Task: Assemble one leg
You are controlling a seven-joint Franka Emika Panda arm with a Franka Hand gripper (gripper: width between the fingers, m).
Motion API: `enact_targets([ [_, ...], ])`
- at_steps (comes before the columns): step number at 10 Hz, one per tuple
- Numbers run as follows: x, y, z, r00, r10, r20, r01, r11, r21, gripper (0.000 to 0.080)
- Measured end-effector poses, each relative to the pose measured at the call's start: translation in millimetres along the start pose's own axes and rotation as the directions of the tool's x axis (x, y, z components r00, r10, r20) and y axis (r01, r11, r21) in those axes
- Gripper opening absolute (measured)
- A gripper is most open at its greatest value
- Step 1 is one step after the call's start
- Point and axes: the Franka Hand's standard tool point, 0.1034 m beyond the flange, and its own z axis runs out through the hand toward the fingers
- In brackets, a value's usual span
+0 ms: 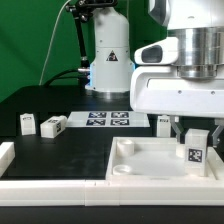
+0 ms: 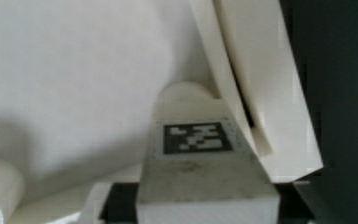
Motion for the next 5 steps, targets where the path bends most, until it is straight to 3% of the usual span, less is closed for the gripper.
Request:
enact_targets([
  [5, 6.6, 17.9, -0.9, 0.961, 0.275, -0.034, -0.277, 0.960, -0.043, 0.0303],
])
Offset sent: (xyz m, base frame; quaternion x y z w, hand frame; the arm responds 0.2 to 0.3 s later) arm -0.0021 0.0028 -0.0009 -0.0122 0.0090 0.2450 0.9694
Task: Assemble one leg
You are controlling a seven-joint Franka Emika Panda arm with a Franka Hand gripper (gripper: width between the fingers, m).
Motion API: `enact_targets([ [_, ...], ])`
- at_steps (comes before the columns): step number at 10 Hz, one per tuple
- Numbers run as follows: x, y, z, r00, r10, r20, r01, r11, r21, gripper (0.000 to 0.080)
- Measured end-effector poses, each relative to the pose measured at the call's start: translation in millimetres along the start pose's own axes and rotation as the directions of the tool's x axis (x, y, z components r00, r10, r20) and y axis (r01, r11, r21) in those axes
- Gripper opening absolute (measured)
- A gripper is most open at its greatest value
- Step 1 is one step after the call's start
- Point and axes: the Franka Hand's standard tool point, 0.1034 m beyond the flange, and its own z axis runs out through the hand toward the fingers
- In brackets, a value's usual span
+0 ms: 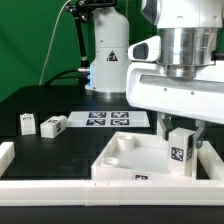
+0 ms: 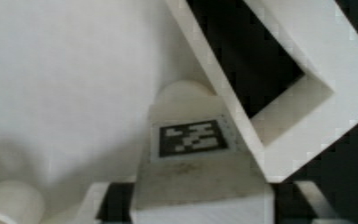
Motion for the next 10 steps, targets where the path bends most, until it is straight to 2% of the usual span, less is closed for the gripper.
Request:
enact_targets([
  [1, 0.0, 0.3, 0.3, 1.000, 0.002, 0.001, -0.002, 1.000, 0.000, 0.0383],
  [2, -0.2, 0.2, 0.6, 1.000, 0.002, 0.001, -0.002, 1.000, -0.001, 0.0383],
  [4, -0.3, 0.4, 0.9, 1.000, 0.002, 0.001, -0.002, 1.000, -0.001, 0.0622],
  [10, -0.4, 0.6, 1.4, 1.000, 0.002, 0.002, -0.002, 1.000, -0.002, 0.0649],
])
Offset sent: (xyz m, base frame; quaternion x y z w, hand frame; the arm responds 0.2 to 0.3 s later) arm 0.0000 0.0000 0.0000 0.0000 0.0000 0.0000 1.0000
